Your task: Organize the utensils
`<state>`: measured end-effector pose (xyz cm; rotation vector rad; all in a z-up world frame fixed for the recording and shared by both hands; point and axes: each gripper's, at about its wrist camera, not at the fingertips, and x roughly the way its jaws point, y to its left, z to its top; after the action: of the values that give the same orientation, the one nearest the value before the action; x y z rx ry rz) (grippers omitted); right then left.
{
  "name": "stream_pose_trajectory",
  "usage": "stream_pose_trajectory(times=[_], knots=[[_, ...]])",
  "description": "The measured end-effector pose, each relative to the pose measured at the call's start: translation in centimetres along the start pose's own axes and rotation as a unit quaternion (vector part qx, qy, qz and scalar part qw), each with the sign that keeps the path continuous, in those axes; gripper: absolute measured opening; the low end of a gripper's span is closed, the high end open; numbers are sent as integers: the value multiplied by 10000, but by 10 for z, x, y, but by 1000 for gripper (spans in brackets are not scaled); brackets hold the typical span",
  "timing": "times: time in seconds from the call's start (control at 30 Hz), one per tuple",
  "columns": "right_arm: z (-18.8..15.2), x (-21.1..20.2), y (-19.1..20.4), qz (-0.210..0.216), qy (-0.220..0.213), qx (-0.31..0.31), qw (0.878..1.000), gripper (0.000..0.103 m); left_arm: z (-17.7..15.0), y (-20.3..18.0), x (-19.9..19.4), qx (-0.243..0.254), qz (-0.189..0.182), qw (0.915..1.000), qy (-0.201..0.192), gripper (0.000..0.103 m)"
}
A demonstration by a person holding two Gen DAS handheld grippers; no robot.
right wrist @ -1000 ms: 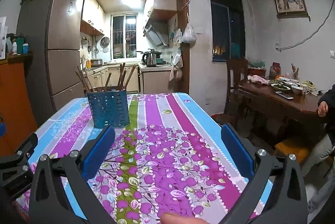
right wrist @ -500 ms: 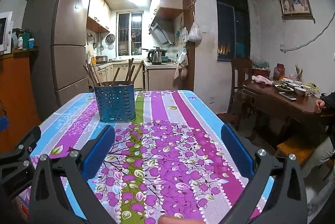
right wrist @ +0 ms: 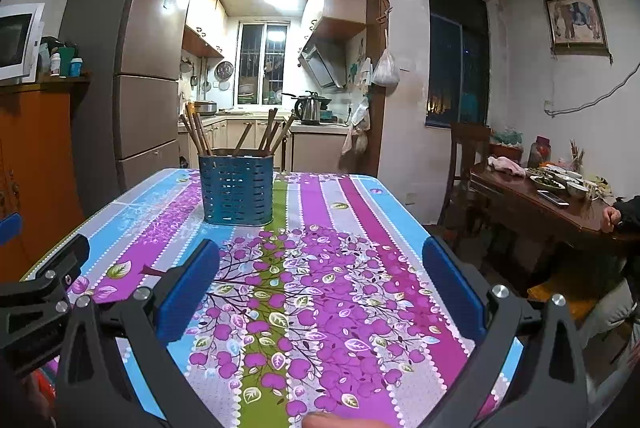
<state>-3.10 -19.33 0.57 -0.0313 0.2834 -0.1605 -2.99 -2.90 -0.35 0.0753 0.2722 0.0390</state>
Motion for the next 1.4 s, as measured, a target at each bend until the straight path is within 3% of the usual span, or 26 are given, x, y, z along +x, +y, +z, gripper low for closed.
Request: stream_pose_trajectory(times=[0.5, 0.73, 1.03, 1.4], knots=[[2, -1, -5, 1, -13, 36, 10000, 98, 2, -4, -4, 22, -225, 9997, 28, 99], [5, -1, -9, 18, -34, 110, 9999, 98, 5, 2, 5, -250, -420, 9985, 252, 99], [6, -1, -12, 33, -41, 118, 9999, 98, 2, -3, 12, -225, -435, 9977, 462, 99], [8, -1, -14, 32, -46, 224, 9997, 98, 4, 0, 11, -224, -302, 9987, 355, 98]])
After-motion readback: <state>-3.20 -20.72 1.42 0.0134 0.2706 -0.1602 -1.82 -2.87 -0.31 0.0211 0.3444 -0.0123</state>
